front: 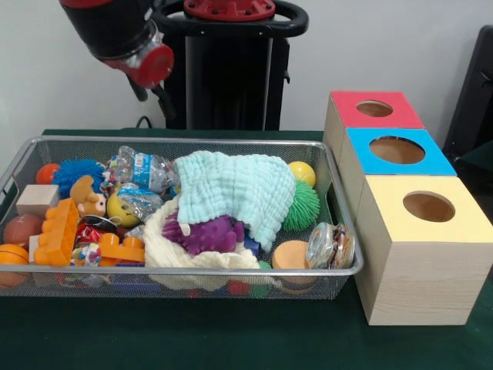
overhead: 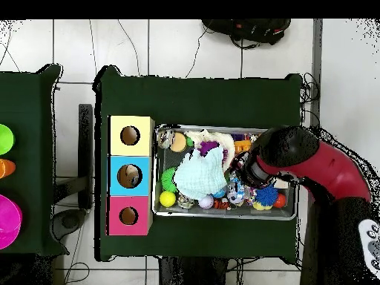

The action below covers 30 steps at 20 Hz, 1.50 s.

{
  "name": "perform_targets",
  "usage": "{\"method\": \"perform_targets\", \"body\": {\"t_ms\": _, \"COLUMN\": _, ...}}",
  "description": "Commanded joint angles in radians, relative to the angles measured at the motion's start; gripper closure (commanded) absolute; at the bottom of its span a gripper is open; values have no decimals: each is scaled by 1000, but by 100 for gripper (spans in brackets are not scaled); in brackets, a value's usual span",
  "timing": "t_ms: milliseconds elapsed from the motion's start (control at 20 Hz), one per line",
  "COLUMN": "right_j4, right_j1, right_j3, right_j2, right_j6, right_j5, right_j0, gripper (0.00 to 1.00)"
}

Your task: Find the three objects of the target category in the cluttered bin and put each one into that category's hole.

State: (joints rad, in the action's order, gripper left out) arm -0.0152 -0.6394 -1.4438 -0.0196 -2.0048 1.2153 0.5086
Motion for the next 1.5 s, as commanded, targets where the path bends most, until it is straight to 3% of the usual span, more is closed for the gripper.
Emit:
{"method": "perform_targets", "body": {"t_ms": 50, "right_j4": 28, "right_j1": -15, "right_j3": -68, "right_j2": 84, "right_j6": 99, "right_j5": -7, "right_j0": 29, "gripper": 0}}
{"method": "perform_targets", "body": {"t_ms": 150, "right_j4": 38, "right_j1": -4, "right_j3": -105, "right_j2": 87, "right_j6": 91, "right_j5": -77, "right_j0": 23, "gripper": 0}}
{"method": "perform_targets", "body": {"t_ms": 350, "right_j4": 66, "right_j1": 80, "right_j3": -93, "right_j2": 107, "right_j6": 83, "right_j5": -207, "right_j0": 5, "gripper": 0}}
{"method": "perform_targets", "body": {"t_ms": 600, "right_j4": 89, "right_j1": 90, "right_j3": -135, "right_j2": 93, "right_j6": 63, "right_j5": -327, "right_j0": -22, "gripper": 0}}
{"method": "perform_targets", "body": {"t_ms": 1200, "right_j4": 94, "right_j1": 185, "right_j3": -104, "right_j2": 135, "right_j6": 145, "right_j5": -371, "right_j0": 56, "gripper": 0}}
{"method": "perform_targets", "body": {"t_ms": 1500, "right_j4": 107, "right_j1": 202, "right_j3": -142, "right_j2": 158, "right_j6": 140, "right_j5": -435, "right_j0": 76, "gripper": 0}}
